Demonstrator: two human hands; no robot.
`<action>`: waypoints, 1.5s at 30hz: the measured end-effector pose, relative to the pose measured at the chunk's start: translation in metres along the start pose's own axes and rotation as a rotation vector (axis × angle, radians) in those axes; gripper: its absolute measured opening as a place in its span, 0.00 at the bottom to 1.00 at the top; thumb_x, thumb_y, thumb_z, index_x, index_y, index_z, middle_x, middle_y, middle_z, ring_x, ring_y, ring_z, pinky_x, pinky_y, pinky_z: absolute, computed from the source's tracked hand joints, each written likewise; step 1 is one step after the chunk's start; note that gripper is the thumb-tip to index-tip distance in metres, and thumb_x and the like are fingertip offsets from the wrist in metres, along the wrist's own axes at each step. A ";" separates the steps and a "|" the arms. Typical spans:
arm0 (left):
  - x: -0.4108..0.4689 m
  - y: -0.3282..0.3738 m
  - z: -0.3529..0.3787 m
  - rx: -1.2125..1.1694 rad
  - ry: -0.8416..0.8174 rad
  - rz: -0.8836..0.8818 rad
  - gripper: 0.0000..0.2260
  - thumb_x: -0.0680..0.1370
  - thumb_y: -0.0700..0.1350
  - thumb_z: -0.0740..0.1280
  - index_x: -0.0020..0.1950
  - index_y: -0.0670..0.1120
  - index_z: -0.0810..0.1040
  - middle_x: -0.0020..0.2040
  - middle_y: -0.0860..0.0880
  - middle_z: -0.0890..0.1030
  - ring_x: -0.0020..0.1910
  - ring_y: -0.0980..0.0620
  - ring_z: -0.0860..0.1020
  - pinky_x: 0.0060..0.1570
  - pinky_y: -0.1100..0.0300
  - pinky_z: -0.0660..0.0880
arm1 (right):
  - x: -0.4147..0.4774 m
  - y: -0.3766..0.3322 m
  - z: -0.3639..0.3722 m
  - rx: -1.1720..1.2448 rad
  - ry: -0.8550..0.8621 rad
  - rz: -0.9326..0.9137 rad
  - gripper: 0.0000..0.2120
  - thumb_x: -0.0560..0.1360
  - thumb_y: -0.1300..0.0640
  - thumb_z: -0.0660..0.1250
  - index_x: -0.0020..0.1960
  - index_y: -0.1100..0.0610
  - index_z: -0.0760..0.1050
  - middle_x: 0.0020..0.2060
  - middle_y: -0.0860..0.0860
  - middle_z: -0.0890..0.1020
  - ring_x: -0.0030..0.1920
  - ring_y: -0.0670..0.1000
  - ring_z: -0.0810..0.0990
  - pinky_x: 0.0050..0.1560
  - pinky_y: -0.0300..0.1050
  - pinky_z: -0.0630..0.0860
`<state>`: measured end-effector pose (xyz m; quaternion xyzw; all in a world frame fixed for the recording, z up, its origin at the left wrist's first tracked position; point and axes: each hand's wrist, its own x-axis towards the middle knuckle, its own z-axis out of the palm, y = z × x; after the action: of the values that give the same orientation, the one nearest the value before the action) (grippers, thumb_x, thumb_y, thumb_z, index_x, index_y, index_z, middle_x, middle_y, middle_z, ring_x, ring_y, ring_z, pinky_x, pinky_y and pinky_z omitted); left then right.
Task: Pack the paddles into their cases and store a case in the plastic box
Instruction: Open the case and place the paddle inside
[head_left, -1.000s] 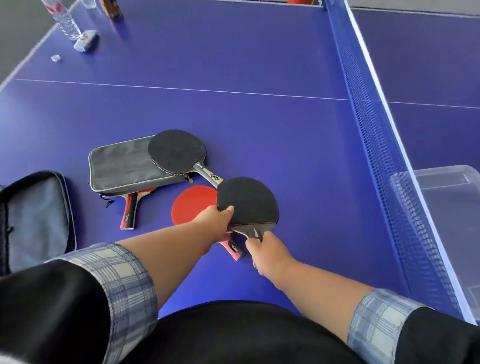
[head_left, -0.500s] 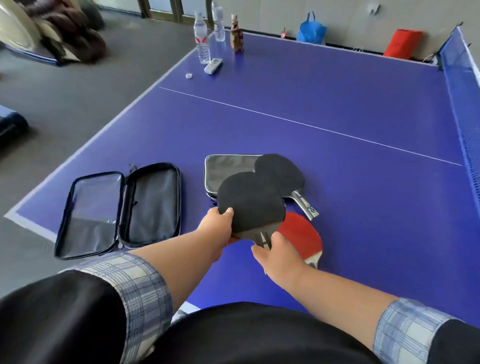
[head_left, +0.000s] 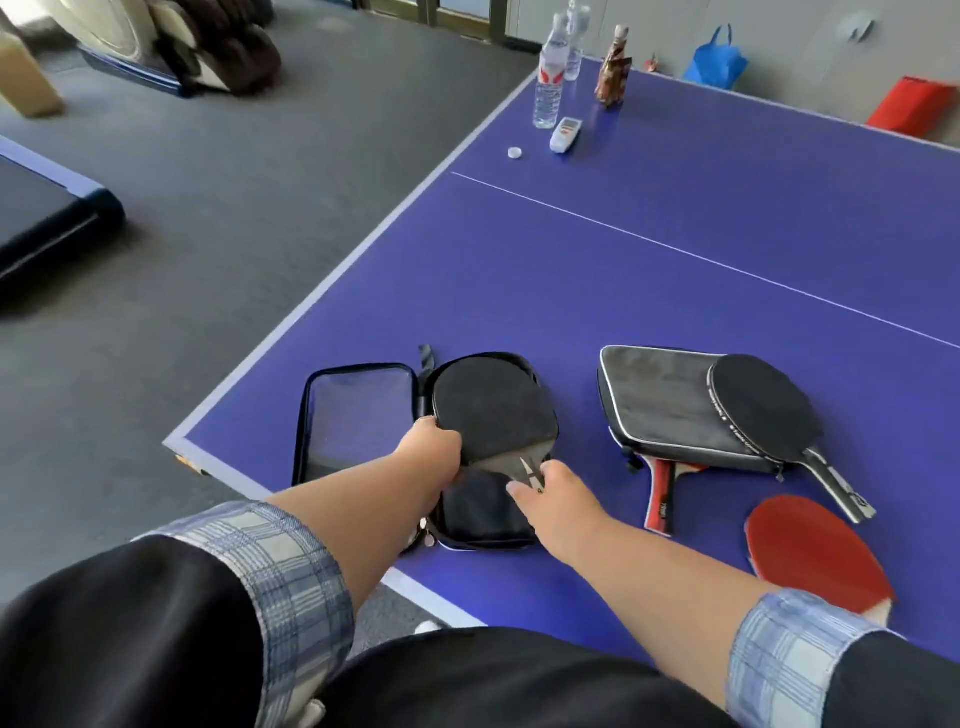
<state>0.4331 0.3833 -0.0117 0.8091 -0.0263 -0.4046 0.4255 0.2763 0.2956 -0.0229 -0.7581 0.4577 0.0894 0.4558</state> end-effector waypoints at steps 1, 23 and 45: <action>0.010 -0.002 -0.006 0.053 -0.011 -0.002 0.14 0.79 0.37 0.60 0.64 0.42 0.74 0.55 0.41 0.79 0.49 0.43 0.80 0.51 0.48 0.81 | 0.006 -0.004 0.007 -0.008 -0.001 0.015 0.17 0.78 0.44 0.65 0.52 0.58 0.70 0.43 0.53 0.77 0.38 0.51 0.72 0.35 0.46 0.68; 0.088 -0.036 -0.009 0.860 -0.287 0.087 0.39 0.80 0.47 0.66 0.80 0.48 0.40 0.75 0.43 0.65 0.71 0.42 0.68 0.69 0.35 0.62 | 0.024 -0.007 0.053 -0.325 0.022 0.115 0.32 0.80 0.56 0.66 0.79 0.53 0.57 0.67 0.54 0.69 0.64 0.55 0.74 0.59 0.48 0.77; 0.014 0.010 0.082 0.723 0.229 -0.116 0.33 0.72 0.49 0.68 0.73 0.48 0.59 0.69 0.38 0.65 0.66 0.35 0.67 0.67 0.44 0.65 | -0.036 0.088 -0.079 -0.130 0.048 0.037 0.15 0.80 0.53 0.63 0.66 0.49 0.75 0.64 0.53 0.75 0.62 0.57 0.76 0.59 0.48 0.73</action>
<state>0.3898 0.3167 -0.0388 0.9470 -0.0741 -0.2996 0.0892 0.1655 0.2421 -0.0111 -0.7794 0.4756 0.1092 0.3929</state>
